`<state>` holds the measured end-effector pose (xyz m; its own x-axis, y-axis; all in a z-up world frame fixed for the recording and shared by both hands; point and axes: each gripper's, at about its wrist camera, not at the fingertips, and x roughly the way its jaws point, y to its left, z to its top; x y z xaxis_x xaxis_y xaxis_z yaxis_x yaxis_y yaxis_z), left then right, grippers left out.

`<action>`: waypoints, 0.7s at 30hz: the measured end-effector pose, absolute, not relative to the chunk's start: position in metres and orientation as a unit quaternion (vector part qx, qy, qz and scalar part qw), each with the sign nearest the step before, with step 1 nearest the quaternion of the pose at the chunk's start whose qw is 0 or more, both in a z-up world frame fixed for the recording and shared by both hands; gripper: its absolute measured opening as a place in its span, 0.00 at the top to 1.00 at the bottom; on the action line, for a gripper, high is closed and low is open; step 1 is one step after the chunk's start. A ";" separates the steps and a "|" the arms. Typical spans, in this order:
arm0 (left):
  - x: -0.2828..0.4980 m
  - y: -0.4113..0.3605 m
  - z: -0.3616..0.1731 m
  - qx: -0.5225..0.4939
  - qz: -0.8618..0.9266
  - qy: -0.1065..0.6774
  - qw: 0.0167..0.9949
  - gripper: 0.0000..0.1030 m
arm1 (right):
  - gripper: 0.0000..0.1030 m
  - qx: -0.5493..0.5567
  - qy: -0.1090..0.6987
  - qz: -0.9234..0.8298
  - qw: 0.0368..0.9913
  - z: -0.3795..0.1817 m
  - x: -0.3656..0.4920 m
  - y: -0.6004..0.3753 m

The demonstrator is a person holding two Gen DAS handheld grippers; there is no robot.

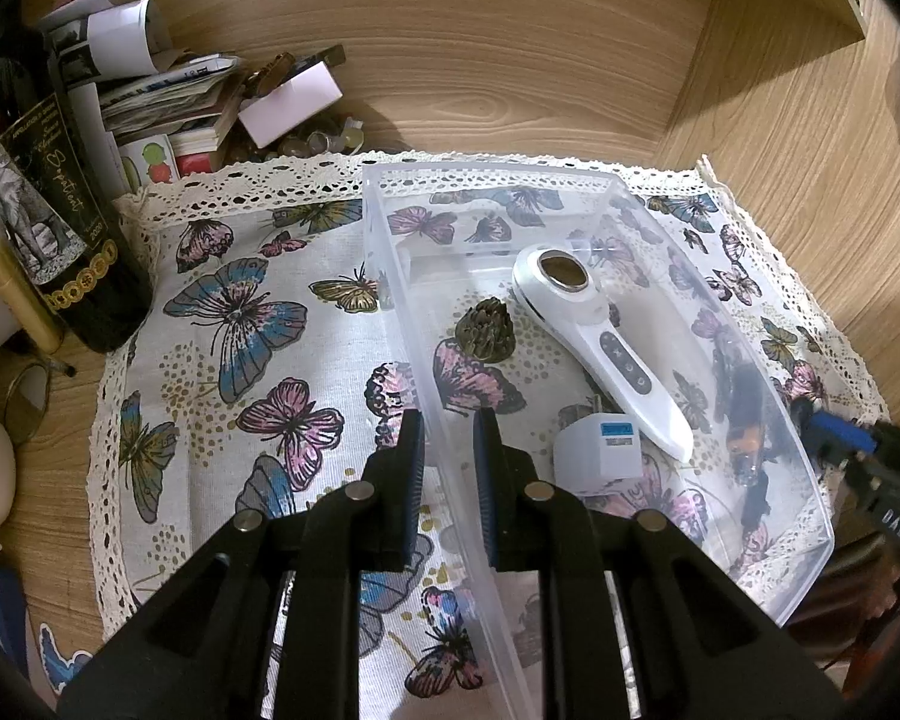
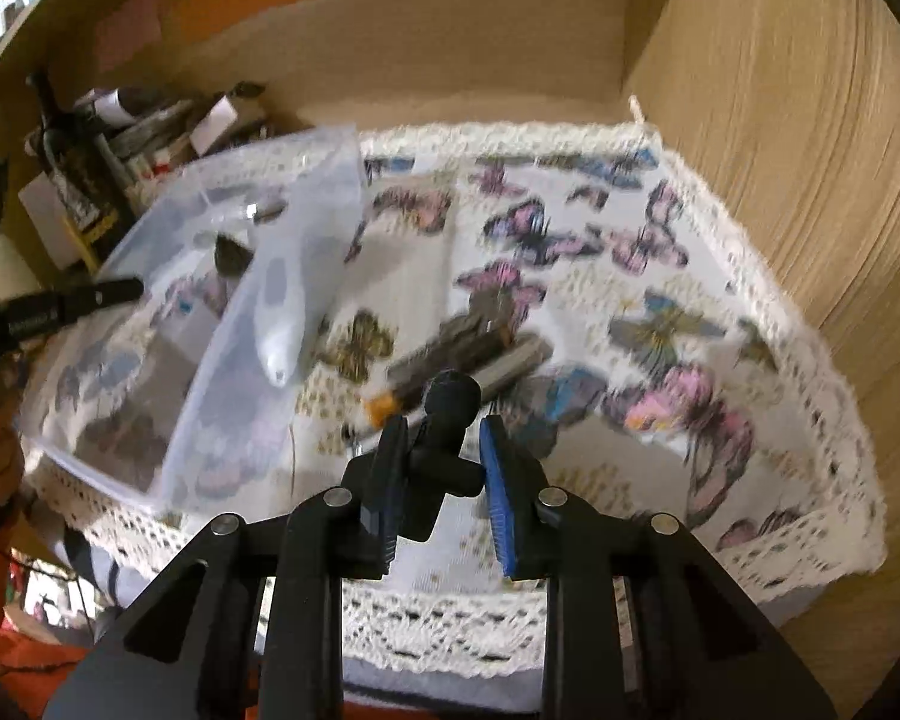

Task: Organize rigid objects
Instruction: 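Move the right tool to the black tool and grasp it, then carry the black tool into the clear box and open the right tool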

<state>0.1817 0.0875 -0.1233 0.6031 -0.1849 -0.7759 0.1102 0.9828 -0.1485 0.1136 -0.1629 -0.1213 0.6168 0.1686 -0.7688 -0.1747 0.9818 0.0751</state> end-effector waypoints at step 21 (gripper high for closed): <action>0.180 0.086 -0.124 -0.042 -0.083 0.437 0.894 0.84 | 0.78 -0.070 0.350 0.208 0.911 -0.075 0.167 -0.079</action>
